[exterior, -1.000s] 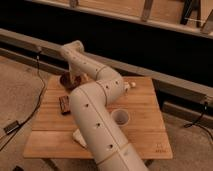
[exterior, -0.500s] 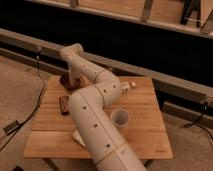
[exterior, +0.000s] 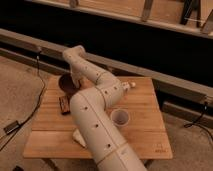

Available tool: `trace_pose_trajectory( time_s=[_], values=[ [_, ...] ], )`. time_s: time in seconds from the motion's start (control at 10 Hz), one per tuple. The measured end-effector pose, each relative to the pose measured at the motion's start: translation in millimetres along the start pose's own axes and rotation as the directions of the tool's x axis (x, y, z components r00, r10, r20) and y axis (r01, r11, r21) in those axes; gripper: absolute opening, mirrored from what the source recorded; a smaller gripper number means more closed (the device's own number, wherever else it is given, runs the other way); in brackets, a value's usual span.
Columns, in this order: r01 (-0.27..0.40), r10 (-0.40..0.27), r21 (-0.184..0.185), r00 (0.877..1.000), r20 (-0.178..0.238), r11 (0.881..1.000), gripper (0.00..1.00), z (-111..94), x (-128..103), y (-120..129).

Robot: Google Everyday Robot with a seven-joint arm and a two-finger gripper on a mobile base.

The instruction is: Pick up the ceramic bowl

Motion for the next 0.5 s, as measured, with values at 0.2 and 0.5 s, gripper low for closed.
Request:
trace_pose_trajectory(
  time_s=[0.2, 0.5],
  values=[
    [0.005, -0.005, -0.007, 1.000, -0.001, 1.000, 0.00, -2.2, 0.7, -2.8],
    [0.016, -0.016, -0.007, 1.000, -0.002, 1.000, 0.00, -16.9, 4.9, -15.9]
  ],
)
